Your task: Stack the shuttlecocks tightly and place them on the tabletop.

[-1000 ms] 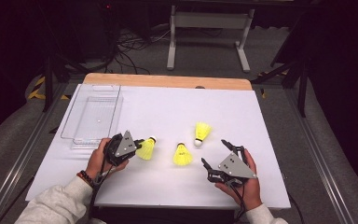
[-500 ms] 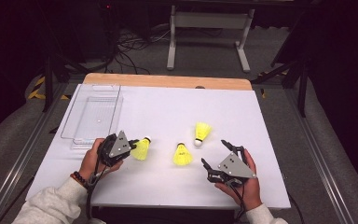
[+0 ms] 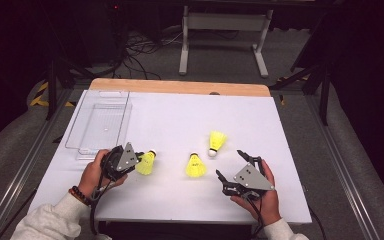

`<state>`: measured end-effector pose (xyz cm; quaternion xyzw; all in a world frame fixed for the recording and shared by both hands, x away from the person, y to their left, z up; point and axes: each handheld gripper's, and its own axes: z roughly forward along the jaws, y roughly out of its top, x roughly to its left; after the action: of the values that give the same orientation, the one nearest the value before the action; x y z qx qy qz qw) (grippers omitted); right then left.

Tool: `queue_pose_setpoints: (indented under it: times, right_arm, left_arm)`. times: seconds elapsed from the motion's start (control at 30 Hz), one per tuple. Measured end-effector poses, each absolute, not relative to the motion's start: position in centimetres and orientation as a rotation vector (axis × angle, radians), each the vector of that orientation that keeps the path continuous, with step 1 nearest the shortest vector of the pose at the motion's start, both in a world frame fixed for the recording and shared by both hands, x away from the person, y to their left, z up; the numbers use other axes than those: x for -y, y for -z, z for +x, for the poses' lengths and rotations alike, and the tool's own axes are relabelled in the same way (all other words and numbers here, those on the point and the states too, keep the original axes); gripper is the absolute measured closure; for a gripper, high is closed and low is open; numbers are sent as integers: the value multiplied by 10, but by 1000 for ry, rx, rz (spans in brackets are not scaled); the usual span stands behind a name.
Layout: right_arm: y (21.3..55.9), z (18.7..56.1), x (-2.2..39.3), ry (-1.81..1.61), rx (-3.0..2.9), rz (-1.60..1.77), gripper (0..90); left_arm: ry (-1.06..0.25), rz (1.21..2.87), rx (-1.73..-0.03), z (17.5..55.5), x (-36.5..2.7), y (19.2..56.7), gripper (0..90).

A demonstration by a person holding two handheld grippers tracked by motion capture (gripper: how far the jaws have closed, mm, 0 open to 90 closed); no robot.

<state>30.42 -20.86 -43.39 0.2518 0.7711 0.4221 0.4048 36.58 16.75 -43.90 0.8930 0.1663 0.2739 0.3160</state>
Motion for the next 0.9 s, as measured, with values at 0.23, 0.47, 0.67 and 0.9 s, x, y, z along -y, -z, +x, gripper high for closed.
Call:
queue_pose_setpoints:
  times: [0.23, 0.47, 0.67, 0.9]
  right_arm:
    - [434, 305, 209, -1065, -1954, 638, 147]
    - [435, 305, 209, -1062, -1958, 636, 146]
    - [436, 305, 208, -1057, -1964, 636, 146]
    - [436, 306, 208, -1058, -1969, 639, 146]
  left_arm:
    - [-692, 2368, -382, 363, -156, 440, 842]
    - [-638, 2329, -381, 367, -149, 440, 763]
    - [-605, 2328, -378, 369, -144, 442, 698]
    - [-622, 2340, -358, 368, -138, 445, 642]
